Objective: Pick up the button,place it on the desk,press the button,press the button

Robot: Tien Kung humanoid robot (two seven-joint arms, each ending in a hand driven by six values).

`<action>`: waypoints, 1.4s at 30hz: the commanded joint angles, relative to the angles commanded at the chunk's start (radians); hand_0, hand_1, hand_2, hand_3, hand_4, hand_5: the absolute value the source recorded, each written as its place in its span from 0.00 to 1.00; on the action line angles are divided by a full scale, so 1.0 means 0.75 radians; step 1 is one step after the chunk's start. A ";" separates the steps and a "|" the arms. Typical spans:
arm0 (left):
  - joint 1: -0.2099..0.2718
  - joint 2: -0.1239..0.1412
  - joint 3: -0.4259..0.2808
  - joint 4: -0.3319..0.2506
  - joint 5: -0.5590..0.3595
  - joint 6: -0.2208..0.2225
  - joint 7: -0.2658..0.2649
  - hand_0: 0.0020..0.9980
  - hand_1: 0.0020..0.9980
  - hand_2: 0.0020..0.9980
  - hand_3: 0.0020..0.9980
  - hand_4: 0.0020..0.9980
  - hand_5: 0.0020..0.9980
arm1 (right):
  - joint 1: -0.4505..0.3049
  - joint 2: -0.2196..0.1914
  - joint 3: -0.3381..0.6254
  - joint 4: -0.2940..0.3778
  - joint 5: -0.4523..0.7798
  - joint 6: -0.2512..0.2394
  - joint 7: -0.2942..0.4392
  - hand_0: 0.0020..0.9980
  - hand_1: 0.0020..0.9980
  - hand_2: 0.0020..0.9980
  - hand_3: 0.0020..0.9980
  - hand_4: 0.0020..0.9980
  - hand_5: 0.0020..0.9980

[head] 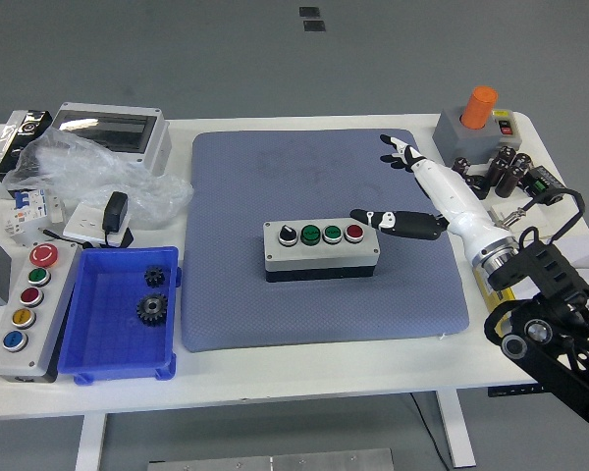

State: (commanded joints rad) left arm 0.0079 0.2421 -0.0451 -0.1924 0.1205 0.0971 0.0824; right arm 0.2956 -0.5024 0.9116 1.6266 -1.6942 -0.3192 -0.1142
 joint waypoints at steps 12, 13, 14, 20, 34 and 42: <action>-0.017 0.020 -0.122 -0.005 0.072 -0.005 0.009 0.68 0.69 0.62 0.63 0.58 0.41 | -0.038 0.027 0.098 -0.034 0.285 -0.081 0.211 0.82 0.81 0.84 0.92 1.00 0.60; -0.018 0.023 -0.127 -0.005 0.075 -0.005 0.010 0.68 0.69 0.62 0.63 0.58 0.41 | -0.039 0.028 0.103 -0.038 0.300 -0.084 0.220 0.82 0.81 0.84 0.92 1.00 0.60; -0.019 0.025 -0.129 -0.006 0.078 -0.004 0.010 0.68 0.69 0.62 0.63 0.58 0.41 | -0.041 0.028 0.106 -0.040 0.311 -0.087 0.226 0.82 0.81 0.84 0.92 1.00 0.60; -0.018 0.031 -0.130 -0.007 0.082 -0.004 0.015 0.68 0.69 0.62 0.63 0.59 0.41 | -0.060 0.037 0.141 -0.051 0.358 -0.109 0.258 0.81 0.80 0.83 0.88 1.00 0.63; -0.016 0.016 -0.204 -0.009 0.118 -0.008 0.023 0.68 0.69 0.62 0.63 0.62 0.39 | -0.097 0.034 0.205 -0.060 0.444 -0.135 0.327 0.81 0.80 0.81 0.86 1.00 0.64; -0.014 0.013 -0.186 -0.006 0.107 -0.009 0.028 0.68 0.69 0.62 0.63 0.62 0.39 | -0.098 0.036 0.216 -0.063 0.455 -0.142 0.335 0.81 0.79 0.81 0.86 1.00 0.65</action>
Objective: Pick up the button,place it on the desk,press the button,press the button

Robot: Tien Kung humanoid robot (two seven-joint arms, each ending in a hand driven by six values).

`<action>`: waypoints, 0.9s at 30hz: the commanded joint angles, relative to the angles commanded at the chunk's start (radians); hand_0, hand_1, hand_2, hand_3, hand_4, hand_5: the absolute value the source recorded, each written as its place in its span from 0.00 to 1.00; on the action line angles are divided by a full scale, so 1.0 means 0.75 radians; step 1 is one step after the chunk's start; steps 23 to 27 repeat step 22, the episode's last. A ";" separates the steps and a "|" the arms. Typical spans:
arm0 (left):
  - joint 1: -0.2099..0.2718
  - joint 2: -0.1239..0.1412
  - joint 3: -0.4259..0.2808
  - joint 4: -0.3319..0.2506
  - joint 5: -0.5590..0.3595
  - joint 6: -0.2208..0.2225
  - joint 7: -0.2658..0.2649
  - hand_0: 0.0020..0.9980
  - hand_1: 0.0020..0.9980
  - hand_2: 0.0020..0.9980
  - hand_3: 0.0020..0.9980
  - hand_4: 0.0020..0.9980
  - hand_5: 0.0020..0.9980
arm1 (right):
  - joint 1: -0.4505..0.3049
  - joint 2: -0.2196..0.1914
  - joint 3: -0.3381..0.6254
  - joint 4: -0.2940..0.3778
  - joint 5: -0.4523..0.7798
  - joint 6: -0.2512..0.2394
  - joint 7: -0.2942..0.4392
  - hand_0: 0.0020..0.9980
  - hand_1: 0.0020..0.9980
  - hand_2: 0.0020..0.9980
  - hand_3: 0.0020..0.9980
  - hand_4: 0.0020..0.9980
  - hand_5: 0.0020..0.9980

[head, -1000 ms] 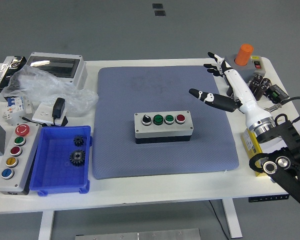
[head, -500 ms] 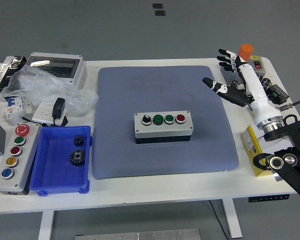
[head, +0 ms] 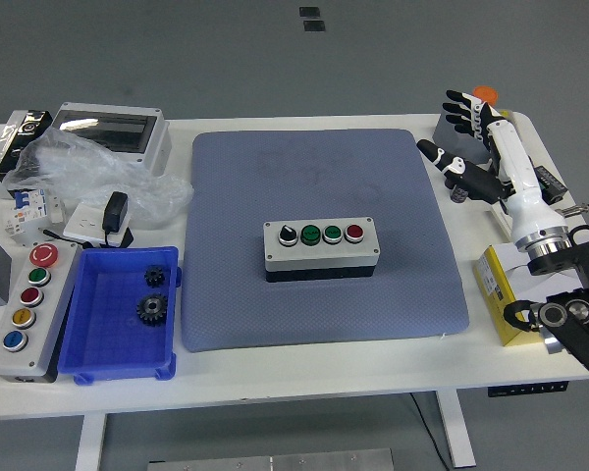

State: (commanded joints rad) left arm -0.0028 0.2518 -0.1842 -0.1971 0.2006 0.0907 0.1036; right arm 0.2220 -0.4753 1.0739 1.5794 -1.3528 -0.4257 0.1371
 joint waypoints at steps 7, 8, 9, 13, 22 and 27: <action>0.000 0.000 0.017 0.002 -0.007 0.000 0.004 0.68 0.69 0.62 0.63 0.63 0.37 | 0.008 0.003 -0.003 0.001 -0.007 -0.005 -0.005 0.81 0.79 0.81 0.86 1.00 0.65; 0.000 0.000 0.017 0.002 -0.008 0.000 0.004 0.68 0.69 0.62 0.63 0.63 0.37 | 0.007 0.003 -0.002 0.001 -0.008 -0.006 -0.005 0.81 0.79 0.81 0.86 1.00 0.65; 0.000 0.001 0.017 0.002 -0.007 0.000 0.004 0.68 0.69 0.62 0.63 0.63 0.36 | 0.006 0.003 -0.001 0.000 -0.008 -0.007 -0.006 0.81 0.79 0.81 0.85 1.00 0.67; -0.005 0.002 0.012 0.001 0.000 0.000 0.004 0.68 0.69 0.62 0.63 0.63 0.36 | 0.004 0.001 -0.001 0.000 -0.013 -0.008 -0.010 0.81 0.79 0.81 0.85 1.00 0.67; -0.009 0.006 -0.003 -0.002 0.014 -0.001 0.004 0.68 0.69 0.62 0.63 0.64 0.36 | 0.002 0.001 0.005 -0.001 -0.025 -0.010 -0.018 0.81 0.79 0.81 0.85 1.00 0.67; -0.009 0.006 -0.003 -0.002 0.014 -0.001 0.004 0.68 0.69 0.62 0.63 0.64 0.36 | 0.002 0.001 0.005 -0.001 -0.025 -0.010 -0.018 0.81 0.79 0.81 0.85 1.00 0.67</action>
